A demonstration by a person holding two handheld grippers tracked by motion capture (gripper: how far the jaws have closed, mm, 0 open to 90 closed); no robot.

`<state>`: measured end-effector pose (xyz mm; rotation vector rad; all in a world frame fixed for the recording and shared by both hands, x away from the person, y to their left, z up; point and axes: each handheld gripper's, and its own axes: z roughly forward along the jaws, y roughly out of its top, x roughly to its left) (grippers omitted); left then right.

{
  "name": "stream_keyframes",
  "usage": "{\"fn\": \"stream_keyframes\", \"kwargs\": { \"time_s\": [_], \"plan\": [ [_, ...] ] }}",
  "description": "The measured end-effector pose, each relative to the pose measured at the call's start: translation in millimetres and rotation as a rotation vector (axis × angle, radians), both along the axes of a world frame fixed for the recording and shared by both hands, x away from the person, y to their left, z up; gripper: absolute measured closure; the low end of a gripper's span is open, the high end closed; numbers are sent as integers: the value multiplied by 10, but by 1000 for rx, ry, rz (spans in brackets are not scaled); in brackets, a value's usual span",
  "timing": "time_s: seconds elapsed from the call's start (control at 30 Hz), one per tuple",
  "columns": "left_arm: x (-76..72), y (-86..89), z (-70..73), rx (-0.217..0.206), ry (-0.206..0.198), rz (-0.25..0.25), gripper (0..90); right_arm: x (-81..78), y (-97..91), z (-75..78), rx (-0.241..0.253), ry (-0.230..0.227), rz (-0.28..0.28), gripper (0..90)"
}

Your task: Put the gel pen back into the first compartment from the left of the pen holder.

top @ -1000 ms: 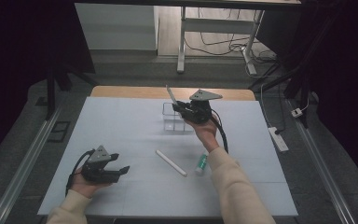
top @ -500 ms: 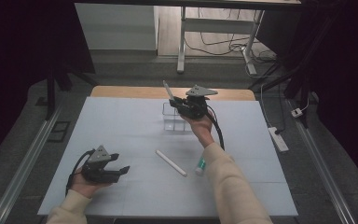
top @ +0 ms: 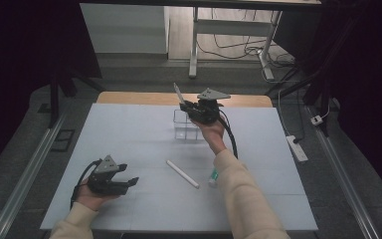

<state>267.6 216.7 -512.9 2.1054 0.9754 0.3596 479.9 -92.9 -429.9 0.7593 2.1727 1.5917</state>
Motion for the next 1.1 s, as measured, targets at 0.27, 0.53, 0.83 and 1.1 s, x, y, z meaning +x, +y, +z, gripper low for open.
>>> {"fn": "stream_keyframes", "kwargs": {
  "time_s": [0.27,0.53,0.83,1.1],
  "plan": [
    [3,6,1,-2,1,1,318,39,30,-15,3,3,-5,762],
    [6,5,-3,-2,3,0,318,78,53,-41,14,13,-10,761],
    [8,2,-7,0,6,-4,318,130,141,-71,25,15,-3,762],
    [13,4,-16,1,13,-5,318,181,205,-104,37,17,2,761]
  ]
}}
